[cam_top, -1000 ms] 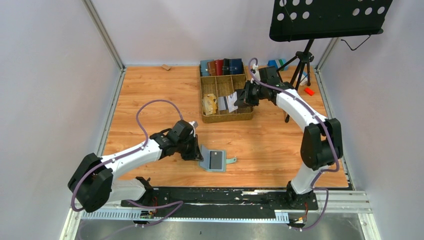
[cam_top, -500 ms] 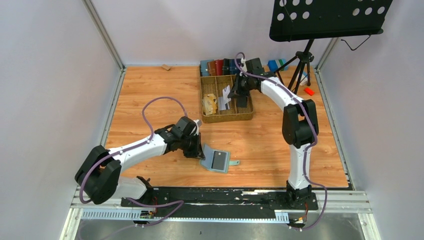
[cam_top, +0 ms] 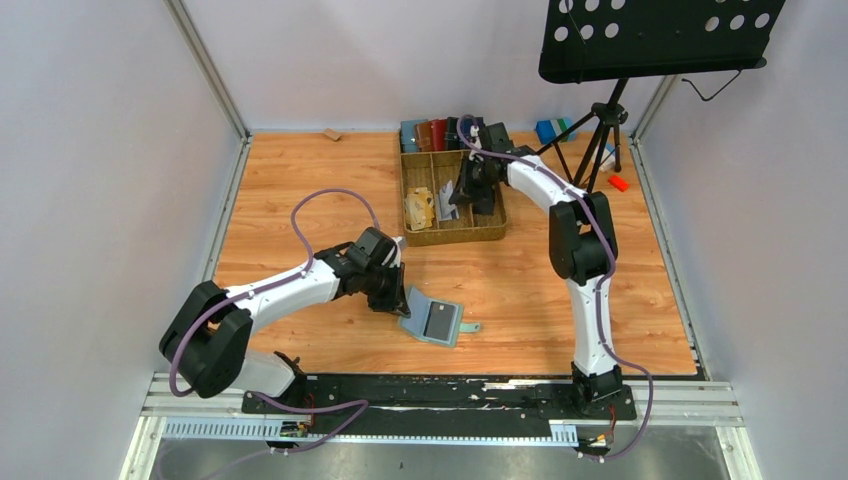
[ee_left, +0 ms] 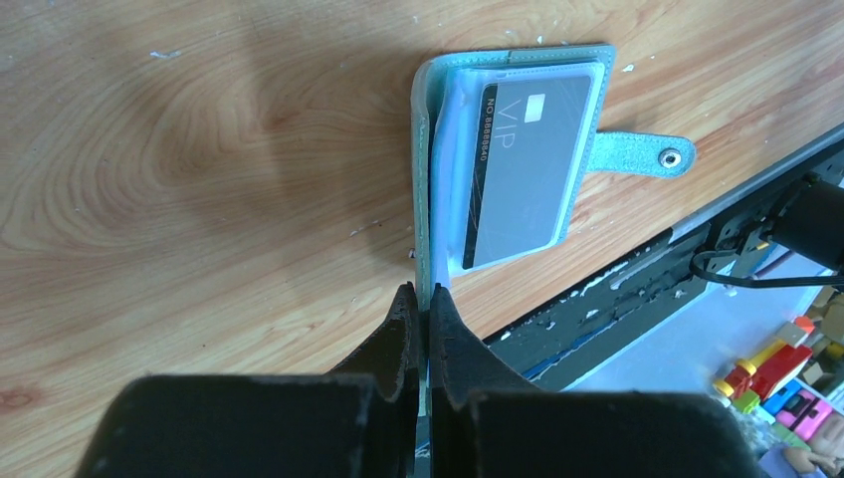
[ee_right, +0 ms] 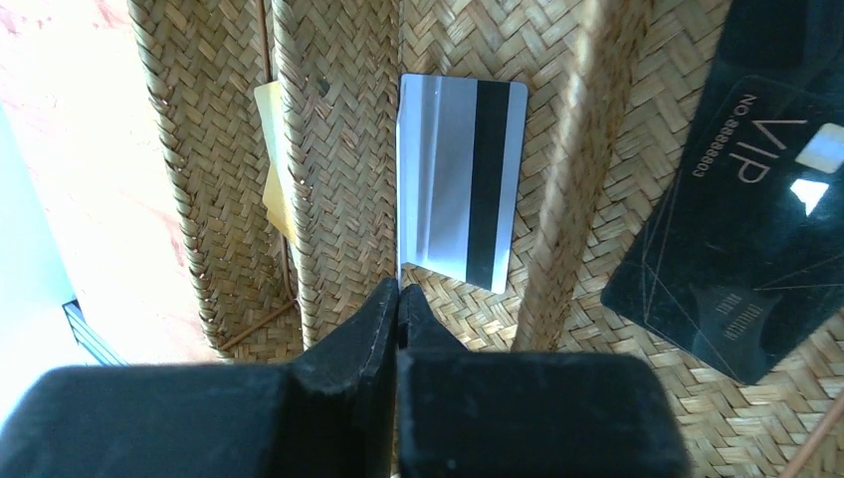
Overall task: Take the credit cards out of the card holder
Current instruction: Place the credit card in the storage box.
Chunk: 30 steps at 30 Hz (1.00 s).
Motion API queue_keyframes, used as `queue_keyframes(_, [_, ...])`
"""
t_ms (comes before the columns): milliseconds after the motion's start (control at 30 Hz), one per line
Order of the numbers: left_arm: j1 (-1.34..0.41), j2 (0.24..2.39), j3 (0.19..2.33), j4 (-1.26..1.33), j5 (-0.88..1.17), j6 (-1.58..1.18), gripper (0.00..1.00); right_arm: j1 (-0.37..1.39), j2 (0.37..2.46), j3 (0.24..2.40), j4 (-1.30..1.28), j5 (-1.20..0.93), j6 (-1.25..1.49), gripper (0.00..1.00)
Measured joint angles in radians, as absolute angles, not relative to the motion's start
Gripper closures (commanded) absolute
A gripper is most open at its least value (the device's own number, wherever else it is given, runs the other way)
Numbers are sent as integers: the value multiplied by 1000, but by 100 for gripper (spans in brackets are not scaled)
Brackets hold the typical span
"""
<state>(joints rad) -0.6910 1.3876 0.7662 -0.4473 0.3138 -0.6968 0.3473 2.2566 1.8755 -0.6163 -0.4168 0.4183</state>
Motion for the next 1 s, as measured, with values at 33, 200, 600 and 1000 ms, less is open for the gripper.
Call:
queue_keyframes(33, [-690, 1388, 766, -448, 314, -696, 100, 351, 2260, 1876, -619, -417, 418, 100])
queue_keyframes(200, [-685, 1390, 766, -450, 316, -690, 100, 360, 2267, 1876, -622, -413, 417, 89])
queue_keyframes(600, [-680, 1393, 766, -453, 318, -689, 100, 364, 2266, 1886, -660, -348, 401, 69])
queue_keyframes(1000, [-680, 1403, 763, -410, 340, -736, 100, 364, 1898, 1567, -628, -323, 386, 46])
